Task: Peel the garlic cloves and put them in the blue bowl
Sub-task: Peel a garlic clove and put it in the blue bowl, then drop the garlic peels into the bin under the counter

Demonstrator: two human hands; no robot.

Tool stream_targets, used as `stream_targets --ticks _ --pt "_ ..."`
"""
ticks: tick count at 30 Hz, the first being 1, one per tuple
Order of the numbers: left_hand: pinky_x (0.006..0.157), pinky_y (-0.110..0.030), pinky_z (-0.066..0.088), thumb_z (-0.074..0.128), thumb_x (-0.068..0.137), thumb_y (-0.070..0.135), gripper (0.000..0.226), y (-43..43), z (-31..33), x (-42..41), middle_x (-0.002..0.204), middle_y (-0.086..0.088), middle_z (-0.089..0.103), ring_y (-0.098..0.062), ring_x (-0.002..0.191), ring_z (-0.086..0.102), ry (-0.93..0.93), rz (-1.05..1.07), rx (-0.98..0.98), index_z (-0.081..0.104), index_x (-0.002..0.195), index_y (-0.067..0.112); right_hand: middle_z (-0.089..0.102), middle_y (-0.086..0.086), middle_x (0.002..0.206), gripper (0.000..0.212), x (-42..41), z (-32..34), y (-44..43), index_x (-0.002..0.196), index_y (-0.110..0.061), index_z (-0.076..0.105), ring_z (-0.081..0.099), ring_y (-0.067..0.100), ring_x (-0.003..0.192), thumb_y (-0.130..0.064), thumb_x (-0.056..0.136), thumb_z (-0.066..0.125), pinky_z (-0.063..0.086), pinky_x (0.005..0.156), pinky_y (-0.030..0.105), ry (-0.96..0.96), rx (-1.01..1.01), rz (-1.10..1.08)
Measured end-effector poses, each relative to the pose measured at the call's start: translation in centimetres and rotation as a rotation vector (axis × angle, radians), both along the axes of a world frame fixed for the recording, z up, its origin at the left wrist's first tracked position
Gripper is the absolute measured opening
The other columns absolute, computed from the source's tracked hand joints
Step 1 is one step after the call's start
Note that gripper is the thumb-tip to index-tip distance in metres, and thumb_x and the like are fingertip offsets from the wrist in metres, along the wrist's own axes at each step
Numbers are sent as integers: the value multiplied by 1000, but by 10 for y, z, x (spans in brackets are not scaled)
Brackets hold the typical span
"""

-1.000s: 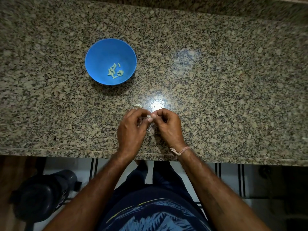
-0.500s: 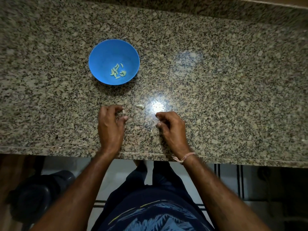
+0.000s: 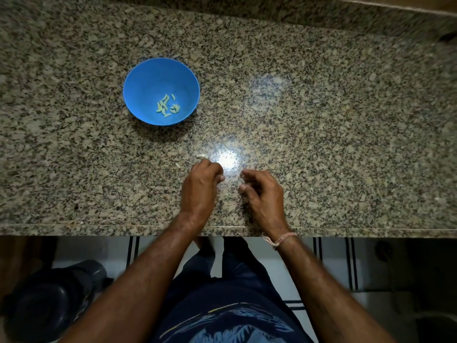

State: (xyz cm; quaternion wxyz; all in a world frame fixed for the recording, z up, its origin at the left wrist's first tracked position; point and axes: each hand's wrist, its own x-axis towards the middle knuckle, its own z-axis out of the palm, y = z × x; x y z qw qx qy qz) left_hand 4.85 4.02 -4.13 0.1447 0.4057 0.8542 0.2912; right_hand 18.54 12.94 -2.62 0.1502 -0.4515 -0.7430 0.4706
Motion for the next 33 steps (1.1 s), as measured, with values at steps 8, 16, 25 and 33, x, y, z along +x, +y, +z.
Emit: stream_targets --ticks 8,16,25,33 --pt "61 -11 38 67 92 -6 26 -1 9 -5 83 7 57 -4 74 50 -88 28 27 62 82 18 55 -2 119 44 -2 2 6 136 -8 62 59 6 104 6 95 66 54 88 12 5 31 -3" --pt "70 -19 55 70 95 11 11 -44 26 -10 84 6 71 -11 81 69 -378 359 196 70 86 17 50 0 127 44 -39 -9 -29 141 -15 55 43 11 114 -4 99 63 48 94 22 -145 375 316" --pt "69 -4 47 72 95 13 9 -64 22 -12 93 7 74 0 88 67 -438 526 207 70 87 16 47 -8 124 47 -22 -17 -33 138 -15 59 47 10 114 -8 93 71 51 99 23 -102 182 239" --pt "60 -5 42 73 94 13 8 -71 22 -10 86 7 72 -3 75 64 -435 551 202 71 88 16 58 -9 100 18 -64 -17 -48 105 -16 72 49 6 94 -14 89 79 33 74 8 -51 339 268"
